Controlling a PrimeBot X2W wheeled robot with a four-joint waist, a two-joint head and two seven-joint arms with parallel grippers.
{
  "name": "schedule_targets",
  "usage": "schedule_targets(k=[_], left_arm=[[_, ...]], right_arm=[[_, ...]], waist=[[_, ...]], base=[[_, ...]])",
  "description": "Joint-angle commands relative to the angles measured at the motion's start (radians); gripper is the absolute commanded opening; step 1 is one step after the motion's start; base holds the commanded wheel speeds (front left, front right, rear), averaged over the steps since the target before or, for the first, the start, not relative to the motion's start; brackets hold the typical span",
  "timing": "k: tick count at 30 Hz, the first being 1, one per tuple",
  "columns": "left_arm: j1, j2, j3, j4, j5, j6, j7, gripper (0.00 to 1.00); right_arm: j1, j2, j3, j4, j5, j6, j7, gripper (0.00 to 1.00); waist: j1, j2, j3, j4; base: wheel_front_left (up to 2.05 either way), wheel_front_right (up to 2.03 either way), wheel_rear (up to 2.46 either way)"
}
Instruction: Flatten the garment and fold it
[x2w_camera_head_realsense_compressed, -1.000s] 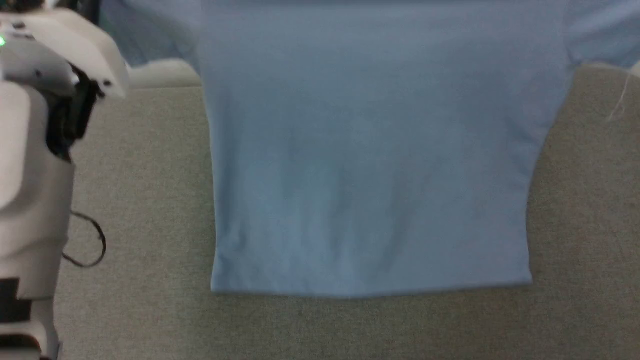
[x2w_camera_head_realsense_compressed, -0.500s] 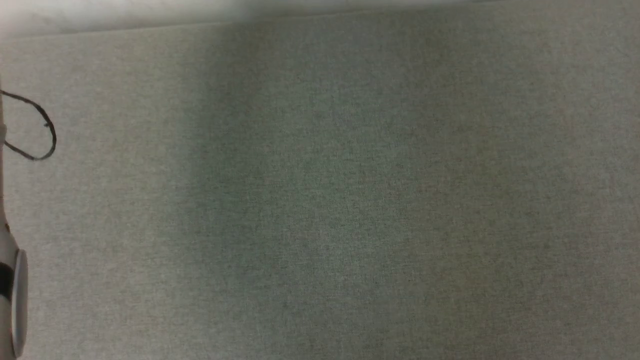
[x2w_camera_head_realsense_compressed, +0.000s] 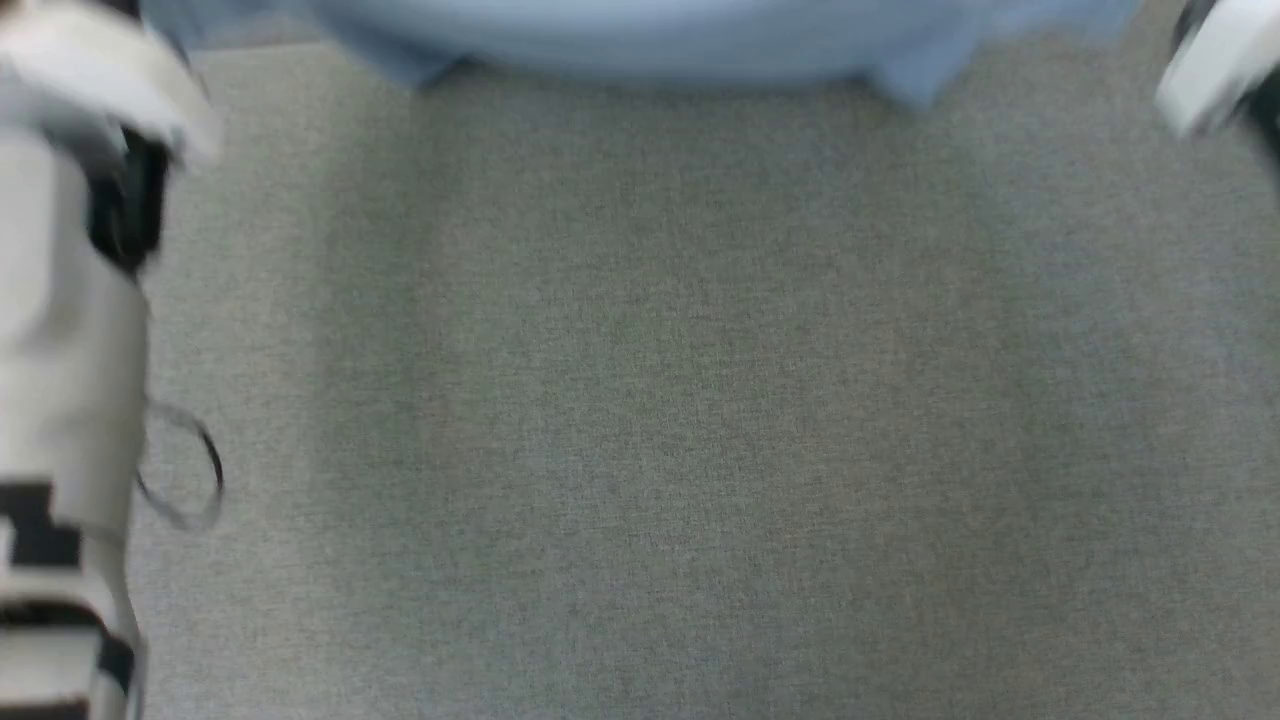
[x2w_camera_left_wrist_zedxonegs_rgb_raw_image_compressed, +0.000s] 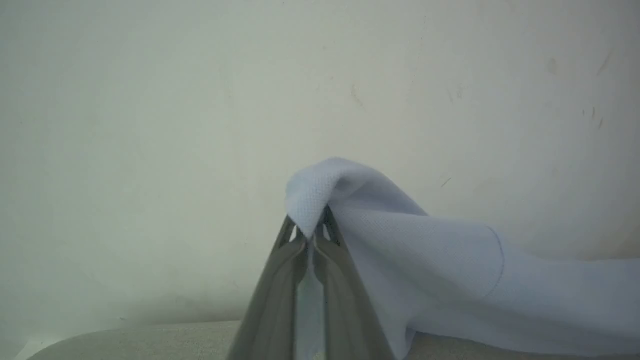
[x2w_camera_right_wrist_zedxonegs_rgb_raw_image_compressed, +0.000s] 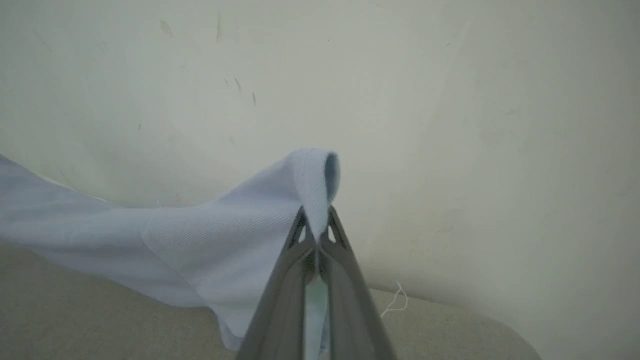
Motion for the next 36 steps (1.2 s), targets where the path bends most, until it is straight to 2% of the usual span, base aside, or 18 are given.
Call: schedule_targets(k=[1,5,9,12,15,19,22,25,31,36], left_arm=[[0.043,0.000,0.009,-0.003,-0.015,-0.004,-0.008,0.00],[0.239,0.010,0.039,-0.062,-0.062,-0.002,-0.011,0.00],[0.496,0.015,0.059,-0.206,-0.097,0.031,0.010,0.00],[0.707,0.027,0.085,-0.384,-0.117,0.095,0.043,0.00],[0.942,0.050,0.116,-0.606,-0.125,0.180,0.101,0.00],[1.213,0.070,0.131,-0.882,-0.124,0.282,0.215,0.00],[1.367,0.069,0.126,-1.020,-0.138,0.335,0.304,0.00],[1.480,0.072,0.110,-1.098,-0.159,0.362,0.388,0.00],[1.605,0.091,0.095,-1.168,-0.173,0.401,0.489,0.00],[1.656,0.090,0.095,-1.203,-0.197,0.423,0.538,0.00]], right_arm=[[0.038,-0.010,0.011,-0.012,0.015,-0.002,-0.008,0.00],[0.212,-0.045,0.047,-0.089,0.080,-0.002,-0.014,0.00],[0.417,-0.081,0.034,-0.194,0.130,-0.002,-0.011,0.00],[0.566,-0.093,0.005,-0.288,0.132,-0.002,0.002,0.00],[0.704,-0.090,-0.034,-0.374,0.105,-0.002,0.039,0.00],[0.897,-0.068,-0.145,-0.473,0.067,-0.002,0.102,0.00],[1.048,-0.031,-0.249,-0.551,0.027,-0.002,0.153,0.00],[1.199,0.032,-0.346,-0.630,-0.006,-0.002,0.210,0.00],[1.470,0.183,-0.520,-0.774,-0.056,-0.002,0.345,0.00],[1.623,0.274,-0.600,-0.878,-0.096,-0.002,0.506,0.00]], waist=[[0.0000,0.0000,-0.032,0.004],[0.0000,0.0000,-0.093,0.000],[0.0000,0.0000,-0.155,0.000],[0.0000,0.0000,-0.189,-0.012],[0.0000,0.0000,-0.211,-0.024],[0.0000,0.0000,-0.239,-0.016],[0.0000,0.0000,-0.257,-0.004],[0.0000,0.0000,-0.270,0.012],[0.0000,0.0000,-0.299,0.048],[0.0000,0.0000,-0.303,0.063]], base=[[0.00,0.00,0.00],[0.00,0.00,0.00],[0.00,0.00,0.00],[0.00,0.00,0.00],[0.00,0.00,0.00],[0.00,0.00,0.00],[0.00,0.00,0.00],[0.00,0.00,0.00],[0.00,0.00,0.00],[0.00,0.00,0.00]])
